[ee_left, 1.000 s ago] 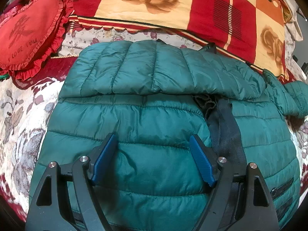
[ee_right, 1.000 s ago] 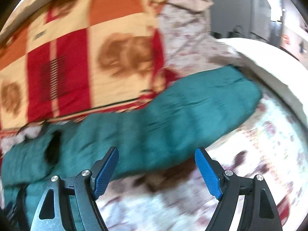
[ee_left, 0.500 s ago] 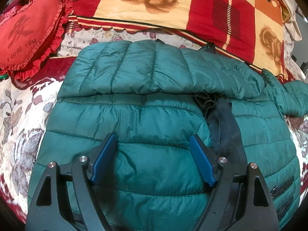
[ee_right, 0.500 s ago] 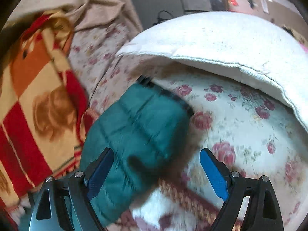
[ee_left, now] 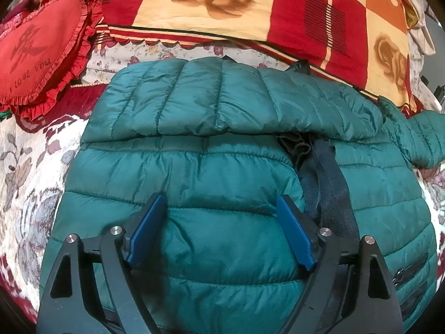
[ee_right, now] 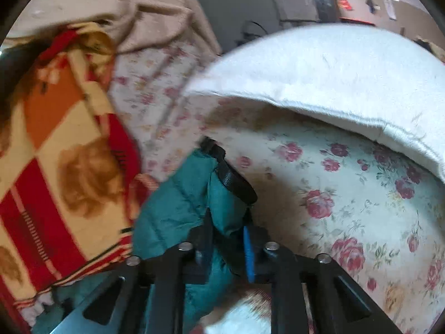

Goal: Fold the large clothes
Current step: 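Move the right gripper to the other sleeve cuff and grasp it, then carry the sleeve with the right gripper across the jacket and release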

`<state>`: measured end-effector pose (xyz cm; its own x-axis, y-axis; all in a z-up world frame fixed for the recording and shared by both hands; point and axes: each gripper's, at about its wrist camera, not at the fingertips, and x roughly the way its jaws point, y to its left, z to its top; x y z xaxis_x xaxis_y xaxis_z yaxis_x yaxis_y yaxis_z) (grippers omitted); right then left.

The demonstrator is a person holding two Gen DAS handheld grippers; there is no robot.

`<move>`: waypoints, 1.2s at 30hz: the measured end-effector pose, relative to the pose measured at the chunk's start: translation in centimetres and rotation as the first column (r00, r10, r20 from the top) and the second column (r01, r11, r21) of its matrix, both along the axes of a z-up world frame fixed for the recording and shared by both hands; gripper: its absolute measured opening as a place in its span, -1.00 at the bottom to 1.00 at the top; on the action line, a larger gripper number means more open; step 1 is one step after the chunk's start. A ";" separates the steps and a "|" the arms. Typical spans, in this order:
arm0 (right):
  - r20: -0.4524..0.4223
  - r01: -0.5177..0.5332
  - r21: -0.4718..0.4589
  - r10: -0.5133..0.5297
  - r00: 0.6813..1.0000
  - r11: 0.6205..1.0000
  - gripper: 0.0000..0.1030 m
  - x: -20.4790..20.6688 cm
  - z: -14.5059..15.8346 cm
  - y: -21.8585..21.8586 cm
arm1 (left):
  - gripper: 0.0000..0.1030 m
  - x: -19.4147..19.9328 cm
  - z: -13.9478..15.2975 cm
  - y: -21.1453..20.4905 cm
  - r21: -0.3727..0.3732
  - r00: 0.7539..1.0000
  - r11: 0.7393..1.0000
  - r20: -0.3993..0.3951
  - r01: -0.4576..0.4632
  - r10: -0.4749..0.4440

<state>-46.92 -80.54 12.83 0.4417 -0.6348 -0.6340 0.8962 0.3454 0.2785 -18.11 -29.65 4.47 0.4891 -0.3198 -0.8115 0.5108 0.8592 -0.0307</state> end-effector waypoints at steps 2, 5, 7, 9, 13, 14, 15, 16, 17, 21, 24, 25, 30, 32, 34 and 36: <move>0.024 -0.075 -0.028 0.076 0.997 0.997 -0.70 0.4 1.6 1.9 | 0.62 0.1 0.0 0.0 -0.002 1.000 1.000 -0.001 0.000 0.000; 0.040 -0.177 -0.084 0.181 0.983 0.981 -0.70 1.5 4.4 5.2 | 0.62 -0.1 0.1 0.0 0.000 1.000 1.000 0.003 0.003 -0.003; 0.040 -0.236 -0.108 0.242 0.970 0.966 -0.70 2.5 5.8 7.4 | 0.62 -0.2 0.5 -0.1 0.006 1.000 1.000 0.012 0.010 -0.010; 0.033 -0.295 -0.119 0.301 0.953 0.948 -0.70 3.9 6.8 9.3 | 0.62 -0.4 1.2 0.3 -0.003 1.000 1.000 0.030 0.008 -0.008; 0.022 -0.413 -0.108 0.417 0.909 0.904 -0.70 7.5 7.6 13.7 | 0.62 -0.4 2.7 0.9 -0.008 0.998 1.000 0.064 0.010 -0.009; 0.020 -0.437 -0.102 0.441 0.897 0.894 -0.70 8.5 7.4 14.4 | 0.62 -0.3 3.0 1.2 -0.009 0.998 1.000 0.066 0.006 -0.005; 0.016 -0.463 -0.096 0.467 0.884 0.881 -0.70 9.4 7.2 15.4 | 0.62 -0.2 3.2 1.5 -0.014 0.998 1.000 0.069 0.002 -0.001; 0.011 -0.490 -0.088 0.493 0.870 0.867 -0.70 10.3 7.0 16.5 | 0.62 -0.2 3.4 1.8 -0.019 0.997 1.000 0.072 -0.002 0.003; 0.007 -0.523 -0.073 0.525 0.851 0.849 -0.70 11.3 6.7 17.6 | 0.62 -0.1 3.6 2.2 -0.022 0.997 1.000 0.074 -0.005 0.007; -0.024 -0.631 -0.034 0.631 0.776 0.775 -0.70 15.5 5.6 22.0 | 0.62 0.5 4.3 3.6 -0.032 0.996 0.999 0.082 -0.027 0.030; -0.047 -0.689 -0.004 0.688 0.724 0.725 -0.70 18.4 4.6 25.1 | 0.62 0.9 4.5 4.7 -0.044 0.996 0.998 0.077 -0.044 0.047; -0.050 -0.707 0.013 0.707 0.706 0.707 -0.70 19.4 4.1 26.1 | 0.62 1.1 4.6 5.2 -0.051 0.996 0.997 0.076 -0.051 0.055; -0.062 -0.768 0.072 0.772 0.633 0.636 -0.70 23.3 2.0 30.8 | 0.62 2.1 4.9 7.1 -0.076 0.994 0.994 0.063 -0.083 0.088; -0.056 -0.787 0.099 0.793 0.607 0.609 -0.70 24.8 1.0 32.5 | 0.62 2.5 5.0 7.9 -0.089 0.993 0.991 0.056 -0.101 0.106; -0.034 -0.805 0.126 0.814 0.580 0.579 -0.70 26.2 0.0 34.1 | 0.62 2.9 5.1 8.6 -0.099 0.992 0.989 0.050 -0.114 0.119; -0.017 -0.823 0.144 0.833 0.552 0.549 -0.70 27.3 -0.8 35.6 | 0.62 3.4 5.0 9.2 -0.103 0.991 0.987 0.044 -0.125 0.130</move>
